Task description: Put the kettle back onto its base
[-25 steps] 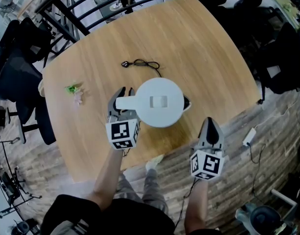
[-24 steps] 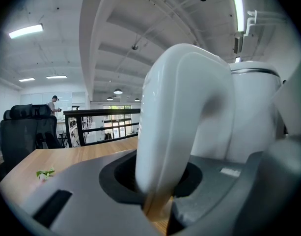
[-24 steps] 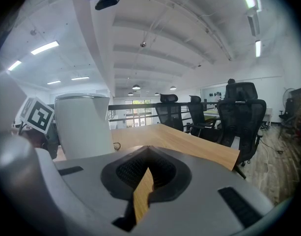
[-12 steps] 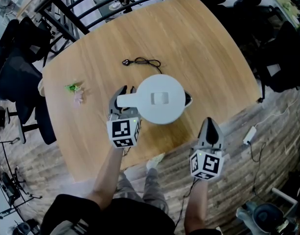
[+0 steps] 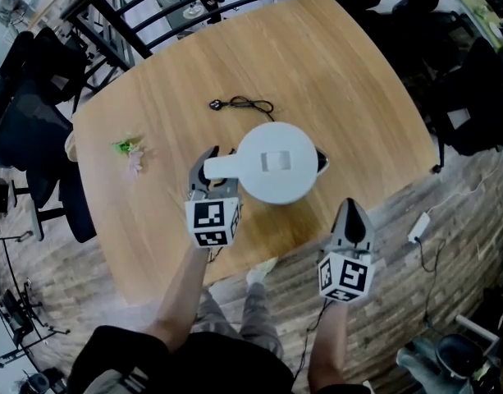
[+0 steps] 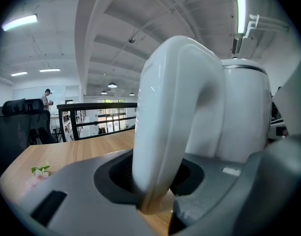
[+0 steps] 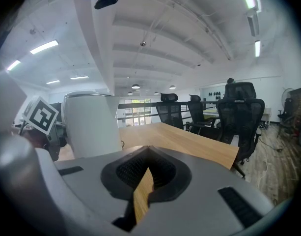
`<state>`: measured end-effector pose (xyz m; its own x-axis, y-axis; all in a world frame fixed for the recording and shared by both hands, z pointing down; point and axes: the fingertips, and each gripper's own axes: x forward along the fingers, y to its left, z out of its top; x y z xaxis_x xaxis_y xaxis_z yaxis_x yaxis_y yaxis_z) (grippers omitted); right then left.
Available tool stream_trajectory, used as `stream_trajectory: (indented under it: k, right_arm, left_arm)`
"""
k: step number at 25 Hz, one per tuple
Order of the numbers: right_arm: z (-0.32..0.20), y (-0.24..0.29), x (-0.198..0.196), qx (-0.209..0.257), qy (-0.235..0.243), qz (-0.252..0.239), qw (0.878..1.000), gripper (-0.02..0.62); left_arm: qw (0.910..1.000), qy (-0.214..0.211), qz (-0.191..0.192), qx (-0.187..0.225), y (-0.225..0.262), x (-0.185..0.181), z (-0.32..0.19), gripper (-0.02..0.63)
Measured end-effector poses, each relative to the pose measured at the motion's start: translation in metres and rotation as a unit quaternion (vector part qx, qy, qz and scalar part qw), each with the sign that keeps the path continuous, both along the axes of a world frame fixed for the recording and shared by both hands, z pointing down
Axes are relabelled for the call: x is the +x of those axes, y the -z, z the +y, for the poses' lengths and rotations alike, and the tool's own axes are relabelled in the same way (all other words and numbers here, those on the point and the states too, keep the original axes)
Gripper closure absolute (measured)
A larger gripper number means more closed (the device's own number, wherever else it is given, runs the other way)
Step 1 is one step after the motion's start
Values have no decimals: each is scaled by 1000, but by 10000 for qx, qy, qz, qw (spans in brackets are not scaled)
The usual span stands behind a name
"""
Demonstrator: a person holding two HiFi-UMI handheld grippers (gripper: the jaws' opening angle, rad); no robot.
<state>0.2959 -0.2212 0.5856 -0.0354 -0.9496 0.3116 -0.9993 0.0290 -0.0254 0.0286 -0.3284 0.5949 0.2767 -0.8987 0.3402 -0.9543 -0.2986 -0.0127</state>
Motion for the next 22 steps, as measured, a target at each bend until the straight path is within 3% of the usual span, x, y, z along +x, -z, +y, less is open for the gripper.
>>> stream_trajectory:
  k: [9, 22]
  right_arm:
    - [5, -3, -9, -38, 14, 61, 10000, 597]
    - [20, 13, -26, 76, -69, 66, 9999, 597]
  left_arm:
    - [9998, -174, -13, -131, -6, -3, 9, 428]
    - [9987, -469, -112, -144, 5, -4, 33, 420]
